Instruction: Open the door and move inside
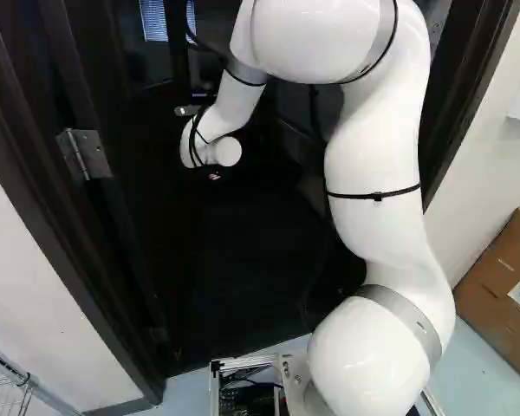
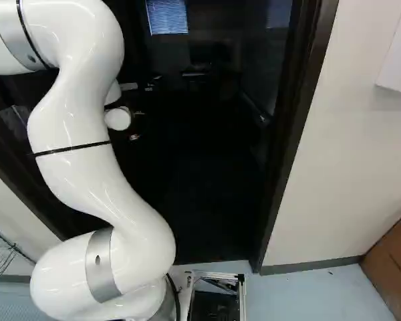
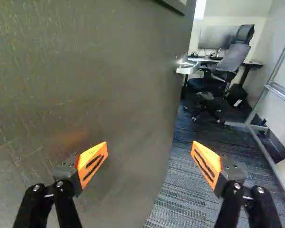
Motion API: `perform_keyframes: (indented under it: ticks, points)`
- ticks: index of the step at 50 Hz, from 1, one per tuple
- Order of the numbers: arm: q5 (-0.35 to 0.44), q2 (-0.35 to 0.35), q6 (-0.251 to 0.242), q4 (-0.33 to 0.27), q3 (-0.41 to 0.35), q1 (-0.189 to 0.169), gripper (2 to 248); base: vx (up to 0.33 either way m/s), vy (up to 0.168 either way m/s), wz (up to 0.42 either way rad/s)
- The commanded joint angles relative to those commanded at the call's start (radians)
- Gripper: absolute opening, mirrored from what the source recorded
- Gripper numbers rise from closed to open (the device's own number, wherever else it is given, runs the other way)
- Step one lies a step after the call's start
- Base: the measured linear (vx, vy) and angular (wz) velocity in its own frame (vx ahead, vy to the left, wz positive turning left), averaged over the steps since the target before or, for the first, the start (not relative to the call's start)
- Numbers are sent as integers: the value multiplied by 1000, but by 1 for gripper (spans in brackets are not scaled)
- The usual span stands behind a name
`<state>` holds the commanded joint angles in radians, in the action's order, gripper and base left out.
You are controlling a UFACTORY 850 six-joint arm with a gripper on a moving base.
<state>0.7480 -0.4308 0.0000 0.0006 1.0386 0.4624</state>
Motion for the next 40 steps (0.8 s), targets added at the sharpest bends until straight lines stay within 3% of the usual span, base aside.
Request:
perform_keyframes:
  ticks: [24, 40]
  points:
    - [0, -11, 0, -89, 14, 11, 247, 0, 0, -1]
    - [0, -71, 0, -149, 90, 31, 247, -7, -12, -34]
